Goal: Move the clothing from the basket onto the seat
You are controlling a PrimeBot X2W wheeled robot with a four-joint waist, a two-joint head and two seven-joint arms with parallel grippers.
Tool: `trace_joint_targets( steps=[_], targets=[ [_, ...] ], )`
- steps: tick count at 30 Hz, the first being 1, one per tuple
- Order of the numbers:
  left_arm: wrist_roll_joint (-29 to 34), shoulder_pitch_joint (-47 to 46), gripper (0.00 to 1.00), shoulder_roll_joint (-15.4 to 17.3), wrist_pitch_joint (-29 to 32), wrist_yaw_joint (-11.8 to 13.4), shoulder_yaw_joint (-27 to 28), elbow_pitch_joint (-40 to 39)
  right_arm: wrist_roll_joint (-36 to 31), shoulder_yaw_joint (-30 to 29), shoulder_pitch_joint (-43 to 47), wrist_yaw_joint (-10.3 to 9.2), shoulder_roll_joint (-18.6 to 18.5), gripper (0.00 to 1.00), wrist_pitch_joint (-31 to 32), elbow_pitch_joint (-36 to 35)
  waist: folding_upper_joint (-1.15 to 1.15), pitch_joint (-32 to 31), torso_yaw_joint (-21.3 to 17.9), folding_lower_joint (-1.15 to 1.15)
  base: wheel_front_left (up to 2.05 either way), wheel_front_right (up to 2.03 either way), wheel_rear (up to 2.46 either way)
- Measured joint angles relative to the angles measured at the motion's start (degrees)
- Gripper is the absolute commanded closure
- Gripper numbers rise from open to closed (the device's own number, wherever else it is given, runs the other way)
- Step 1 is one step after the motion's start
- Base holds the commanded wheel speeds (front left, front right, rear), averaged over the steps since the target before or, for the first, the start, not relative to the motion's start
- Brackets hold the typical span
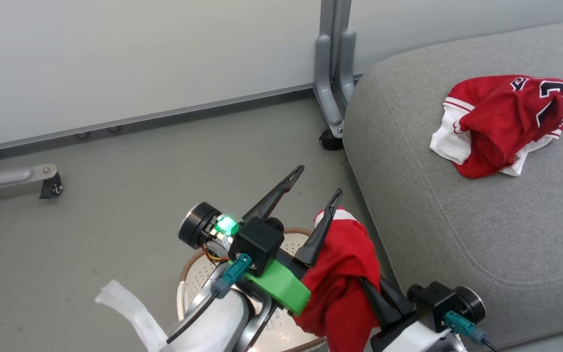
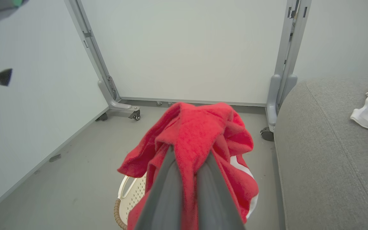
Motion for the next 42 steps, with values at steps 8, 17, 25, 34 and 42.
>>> trace_joint_targets(
  steps=[8,17,25,34,42],
  targets=[
    [-3.34,2.29,0.00,2.50,1.09,0.02,2.21,1.57,-1.82,-3.60,-2.18,0.00,0.27,1.00,0.00,-3.59,0.00,2.20,-3.76,0.00,0.00,0.00,0.00],
    [-3.41,3.90,0.00,6.88,0.30,-0.45,2.90,1.57,-4.35,-9.16,-2.41,0.00,1.30,1.00,0.00,-8.87,0.00,6.60,-10.70,0.00,0.00,0.00,0.00],
    [-2.77,4.30,0.00,9.06,1.18,-0.23,2.45,-0.40,-5.60,-14.35,-1.97,0.00,2.43,1.00,-0.01,-14.02,0.00,12.23,-16.63,0.00,0.00,0.00,0.00],
    [-1.31,1.65,0.00,9.37,4.00,-1.37,0.24,-2.76,-3.19,-22.68,-12.43,0.00,-2.48,1.00,0.00,-19.98,0.00,20.13,-19.17,0.01,0.00,0.00,0.00],
    [0.19,-1.43,0.00,10.03,5.69,-2.54,-0.83,-4.79,1.25,-32.53,-30.89,0.00,-14.77,1.00,-0.01,-18.46,0.00,27.35,-16.54,0.01,0.00,0.00,0.00]
  ],
)
